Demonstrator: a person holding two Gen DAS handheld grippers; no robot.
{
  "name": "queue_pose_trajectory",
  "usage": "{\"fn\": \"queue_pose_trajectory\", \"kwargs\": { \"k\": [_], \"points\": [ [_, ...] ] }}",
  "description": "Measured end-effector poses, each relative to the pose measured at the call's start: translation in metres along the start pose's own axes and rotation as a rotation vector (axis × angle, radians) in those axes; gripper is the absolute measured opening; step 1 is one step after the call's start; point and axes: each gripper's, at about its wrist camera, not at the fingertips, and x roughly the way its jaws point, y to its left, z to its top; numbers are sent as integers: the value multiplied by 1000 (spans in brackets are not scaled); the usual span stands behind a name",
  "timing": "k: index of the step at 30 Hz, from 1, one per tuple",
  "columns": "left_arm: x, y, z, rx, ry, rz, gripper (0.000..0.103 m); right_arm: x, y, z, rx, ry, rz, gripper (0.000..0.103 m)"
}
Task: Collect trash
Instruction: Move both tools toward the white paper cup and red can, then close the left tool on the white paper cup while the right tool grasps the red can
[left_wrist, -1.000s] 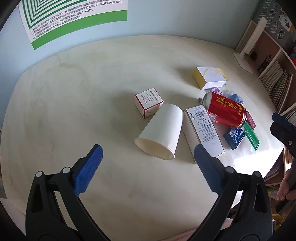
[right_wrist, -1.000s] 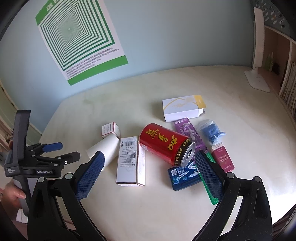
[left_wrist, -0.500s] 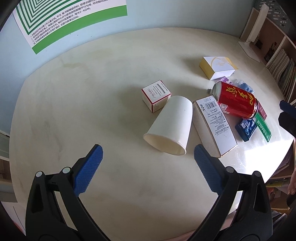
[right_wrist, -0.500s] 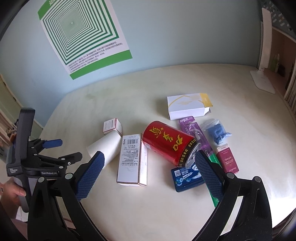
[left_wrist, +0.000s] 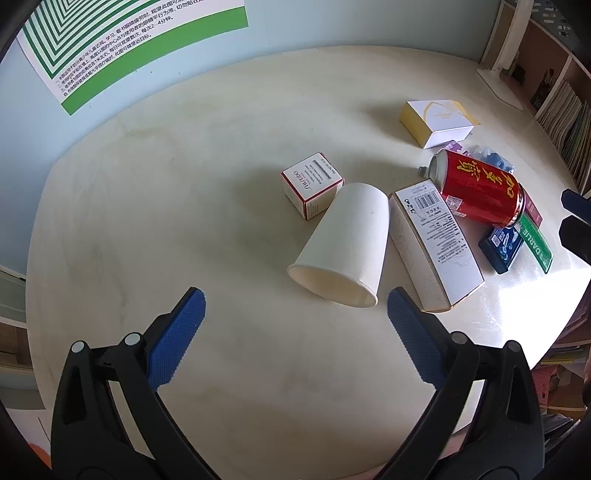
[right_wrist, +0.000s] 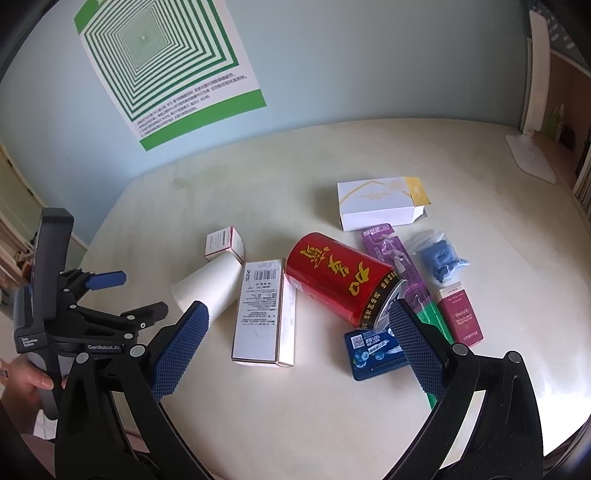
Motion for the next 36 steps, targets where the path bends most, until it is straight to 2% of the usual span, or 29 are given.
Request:
{"fn": "queue_pose_trajectory", "kwargs": {
  "k": [13,23,31,36],
  "points": [
    [12,2,7,15,36,0,96,10,-2,5,-37,26,-10,97],
    [34,-1,15,37,79,-1,96,35,-13,17,-112,77,-39,97],
    [52,-8,20,51,117,-45,96,66,-17,19,-237,158,-67,97],
    [57,-13,22,62,125,-86,96,81,-22,22,-290,200,-54,97]
  ]
}}
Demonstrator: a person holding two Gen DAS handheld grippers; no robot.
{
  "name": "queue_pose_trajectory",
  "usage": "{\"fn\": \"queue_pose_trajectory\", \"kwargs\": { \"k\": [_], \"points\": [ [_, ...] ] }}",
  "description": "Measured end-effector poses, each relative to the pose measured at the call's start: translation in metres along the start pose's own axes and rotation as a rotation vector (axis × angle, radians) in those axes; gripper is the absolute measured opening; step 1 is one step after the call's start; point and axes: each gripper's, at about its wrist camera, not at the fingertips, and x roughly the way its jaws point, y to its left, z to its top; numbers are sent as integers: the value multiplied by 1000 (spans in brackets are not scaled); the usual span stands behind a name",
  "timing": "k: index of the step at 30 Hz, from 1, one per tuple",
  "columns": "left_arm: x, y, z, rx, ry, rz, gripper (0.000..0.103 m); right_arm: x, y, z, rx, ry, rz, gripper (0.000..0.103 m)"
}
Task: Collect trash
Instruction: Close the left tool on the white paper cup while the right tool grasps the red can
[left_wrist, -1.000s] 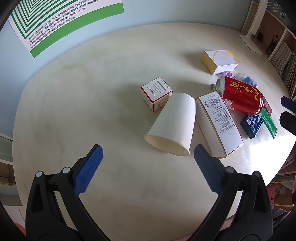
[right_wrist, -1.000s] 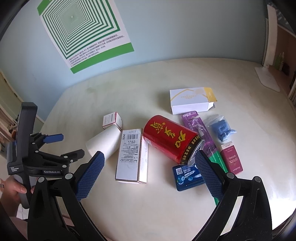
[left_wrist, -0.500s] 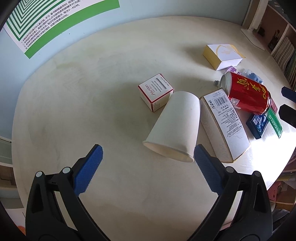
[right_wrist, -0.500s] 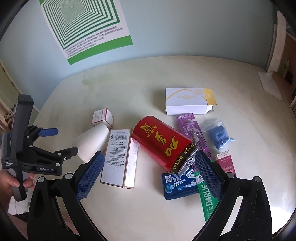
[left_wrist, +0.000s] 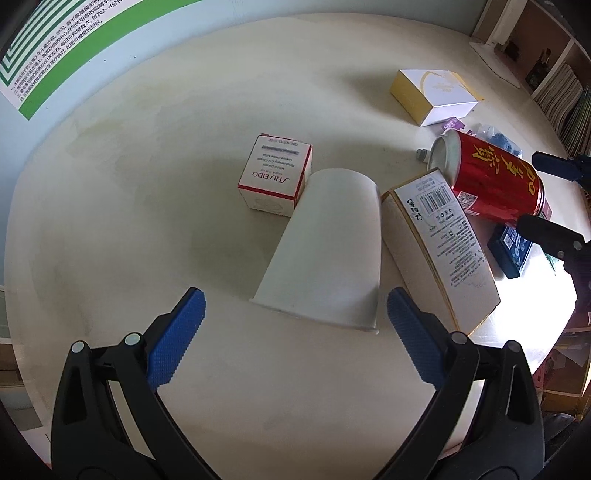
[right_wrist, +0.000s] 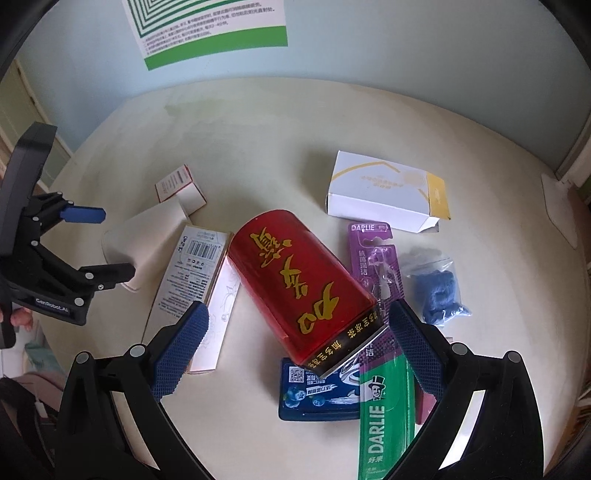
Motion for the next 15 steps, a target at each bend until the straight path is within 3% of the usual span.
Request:
{"fn": "queue_pose_trajectory", "kwargs": {
  "k": [7,9,11,12,15],
  "points": [
    [9,-5,10,-5,1,-52,95,18,5,7,-88,40,-8,96],
    [12,-5,12,-8,14,-64,85,21,6,7,-98,42,-19,95],
    [16,-5,14,-13,32,-68,77,23,7,7,-110,40,-41,86],
    [18,-5,15,-15,39,-70,76,24,7,8,-112,46,-40,76],
    [19,-5,13,-20,50,-81,64,26,7,6,-102,62,-17,74]
  ]
}}
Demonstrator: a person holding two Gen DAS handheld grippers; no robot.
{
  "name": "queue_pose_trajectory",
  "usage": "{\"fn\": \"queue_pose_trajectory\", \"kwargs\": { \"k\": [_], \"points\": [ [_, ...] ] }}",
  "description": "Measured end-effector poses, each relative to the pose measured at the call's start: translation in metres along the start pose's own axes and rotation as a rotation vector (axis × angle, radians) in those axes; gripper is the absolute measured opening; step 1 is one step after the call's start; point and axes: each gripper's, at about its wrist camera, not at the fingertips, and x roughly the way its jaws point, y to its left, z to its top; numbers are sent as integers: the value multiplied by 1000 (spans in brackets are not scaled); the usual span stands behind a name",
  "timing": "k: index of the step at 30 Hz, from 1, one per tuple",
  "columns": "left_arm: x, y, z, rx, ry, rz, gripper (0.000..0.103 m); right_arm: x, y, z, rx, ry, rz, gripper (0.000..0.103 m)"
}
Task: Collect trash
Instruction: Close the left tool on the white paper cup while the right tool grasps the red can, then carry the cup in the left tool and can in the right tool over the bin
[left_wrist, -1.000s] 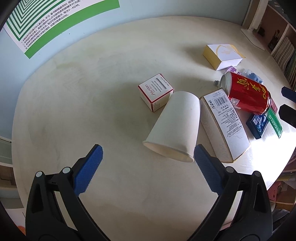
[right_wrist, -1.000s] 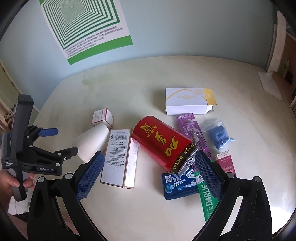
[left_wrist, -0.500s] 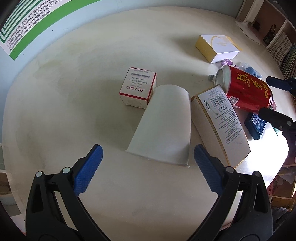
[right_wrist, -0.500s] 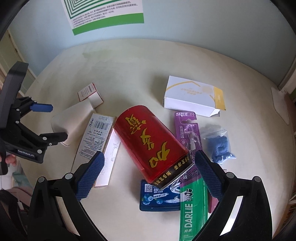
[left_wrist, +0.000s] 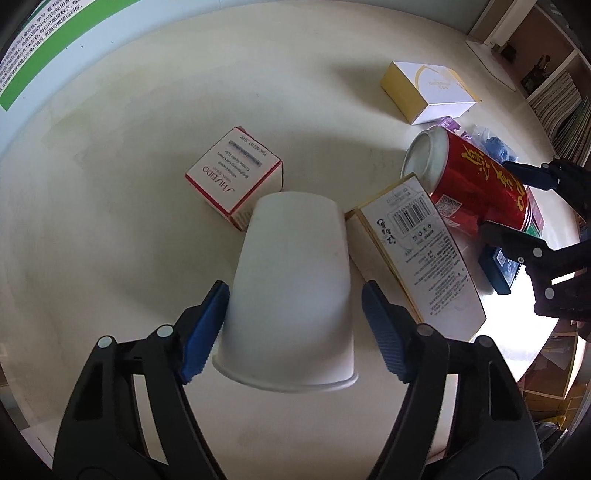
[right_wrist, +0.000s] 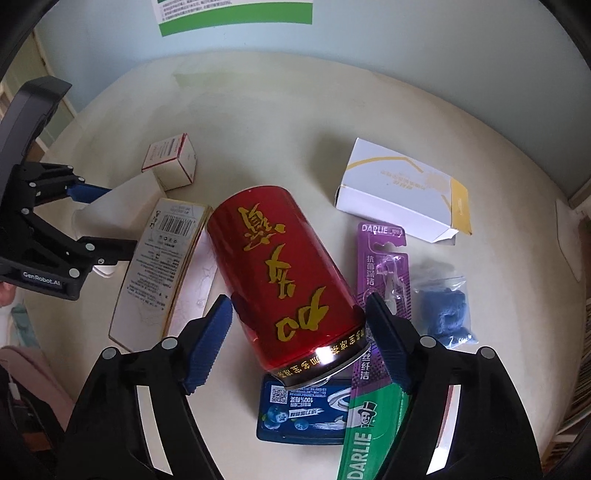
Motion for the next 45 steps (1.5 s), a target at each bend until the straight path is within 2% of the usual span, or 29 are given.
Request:
{"fn": "queue_pose_trajectory", "kwargs": {
  "k": [6,12,21,30,38,45],
  "points": [
    [0,5,-2,-4,-16,-12,59,-9,0,-3,-3,-21,17,73],
    [-16,5,-9,16,-41,-6,58,-27,-8,-3,21,-52,9,71],
    [-41,-15,-11,52,-99,9,58,-68,-17,-14,123,-152,12,70],
    [-78,-17,-19,113,-153,7,58,-108,-13,-29,222,-233,-37,70],
    [-95,-53,-21,286,-178,-26,58,-152,-18,-85,407,-293,-135,70],
    [-101,-116,-34,518,-173,-102,58,-193,-15,-167,652,-320,-267,70]
  ]
}}
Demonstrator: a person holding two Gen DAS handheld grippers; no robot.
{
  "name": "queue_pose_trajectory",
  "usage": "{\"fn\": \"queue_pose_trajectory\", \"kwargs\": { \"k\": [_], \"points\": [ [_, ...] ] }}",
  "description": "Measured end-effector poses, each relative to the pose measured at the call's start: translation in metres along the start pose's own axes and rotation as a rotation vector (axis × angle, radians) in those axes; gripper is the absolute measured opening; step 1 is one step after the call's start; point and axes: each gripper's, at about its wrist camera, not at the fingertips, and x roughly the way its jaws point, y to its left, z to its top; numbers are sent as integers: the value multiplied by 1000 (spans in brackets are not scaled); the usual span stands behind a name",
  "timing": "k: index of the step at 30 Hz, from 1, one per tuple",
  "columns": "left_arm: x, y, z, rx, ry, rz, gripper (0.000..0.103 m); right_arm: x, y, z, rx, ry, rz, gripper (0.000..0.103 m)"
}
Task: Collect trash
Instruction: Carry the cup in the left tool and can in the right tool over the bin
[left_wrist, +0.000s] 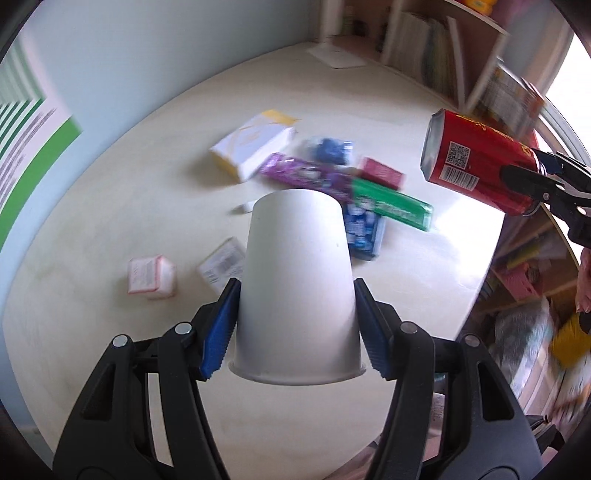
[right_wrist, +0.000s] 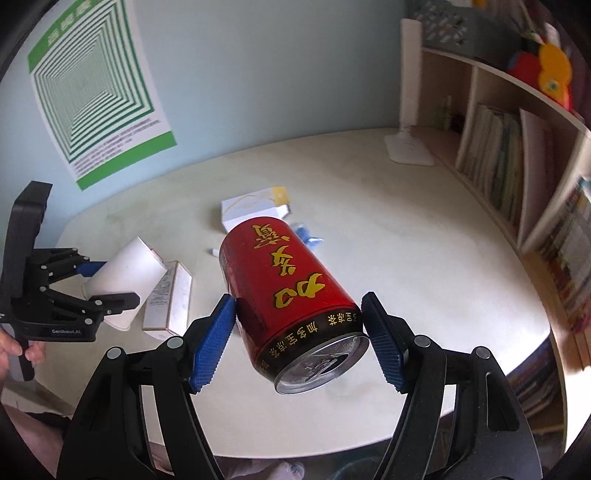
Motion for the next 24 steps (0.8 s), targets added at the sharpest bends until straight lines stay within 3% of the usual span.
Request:
{"fn": "queue_pose_trajectory", "kwargs": {
  "k": [6,11,16,24],
  "points": [
    [9,-83,3,251,31,-117,58,-53,-50,-72,221,-6,-141,71],
    [17,-159,-10,398,54,-202,58,-88,-87,-141,375,13,-228,71],
    [32,-236,-35,507,106,-271,58,-109,-129,-222,548,58,-270,71],
    [74,-339,-85,667,234,-299,58,-122,-170,-332,738,138,-288,71]
  ]
}}
